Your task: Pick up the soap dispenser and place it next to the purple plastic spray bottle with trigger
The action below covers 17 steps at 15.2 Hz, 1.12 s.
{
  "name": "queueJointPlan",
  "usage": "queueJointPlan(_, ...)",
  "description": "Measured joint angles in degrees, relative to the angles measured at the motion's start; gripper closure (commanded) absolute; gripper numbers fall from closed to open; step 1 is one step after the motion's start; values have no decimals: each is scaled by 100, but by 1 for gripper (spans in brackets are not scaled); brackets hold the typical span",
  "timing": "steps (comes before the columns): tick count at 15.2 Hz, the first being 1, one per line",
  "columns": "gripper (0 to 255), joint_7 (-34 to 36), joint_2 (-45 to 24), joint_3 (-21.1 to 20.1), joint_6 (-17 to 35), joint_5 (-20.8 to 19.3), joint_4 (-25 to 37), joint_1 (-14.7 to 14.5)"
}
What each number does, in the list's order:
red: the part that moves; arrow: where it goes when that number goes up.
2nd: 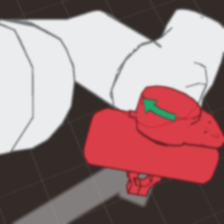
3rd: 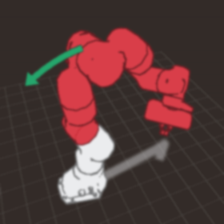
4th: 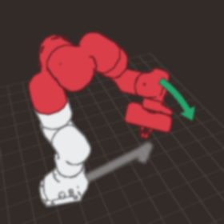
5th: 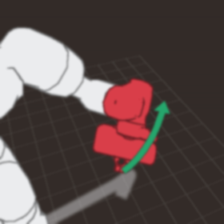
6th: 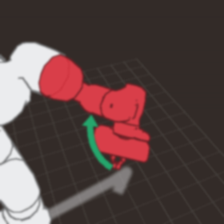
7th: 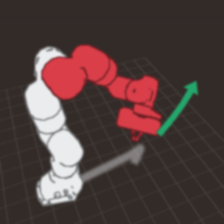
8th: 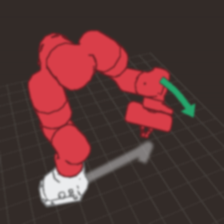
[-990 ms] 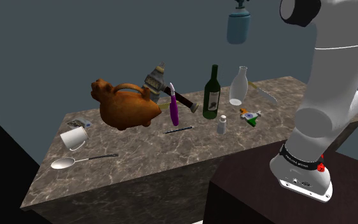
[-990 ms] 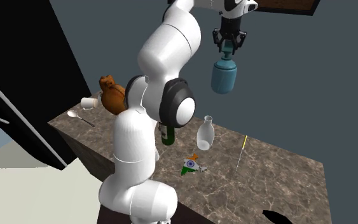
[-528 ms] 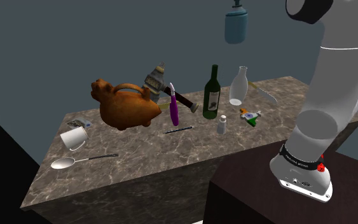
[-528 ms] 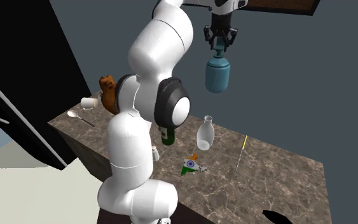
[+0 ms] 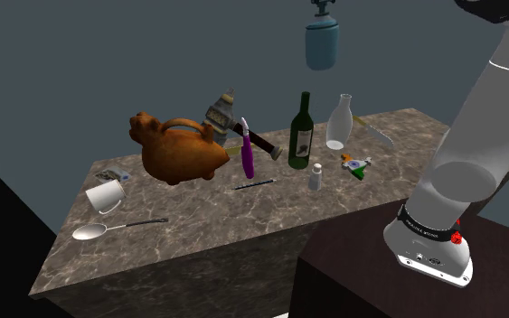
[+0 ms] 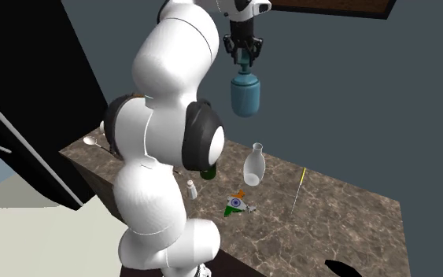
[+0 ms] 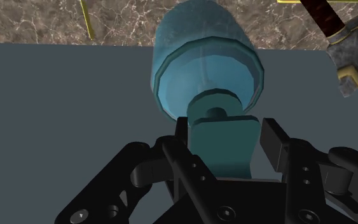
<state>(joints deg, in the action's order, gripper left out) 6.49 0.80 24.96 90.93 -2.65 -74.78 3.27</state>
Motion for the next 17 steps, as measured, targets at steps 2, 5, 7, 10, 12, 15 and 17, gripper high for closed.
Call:
queueJointPlan(2, 255, 380, 255, -219, 95, -216, -346, -194)
queueJointPlan(5, 255, 850, 448, -496, 124, -405, -596, -403)
queueJointPlan(7, 255, 1173, 623, -693, 187, -536, -864, -534)
queueJointPlan(10, 255, 1604, 740, -958, 175, -659, -1022, -702)
queueJointPlan(12, 255, 1937, 816, -1164, 190, -735, -1159, -831)
queueJointPlan(15, 255, 2367, 842, -1427, 189, -812, -1257, -995)
queueJointPlan(17, 255, 2641, 793, -1598, 135, -850, -1205, -1103)
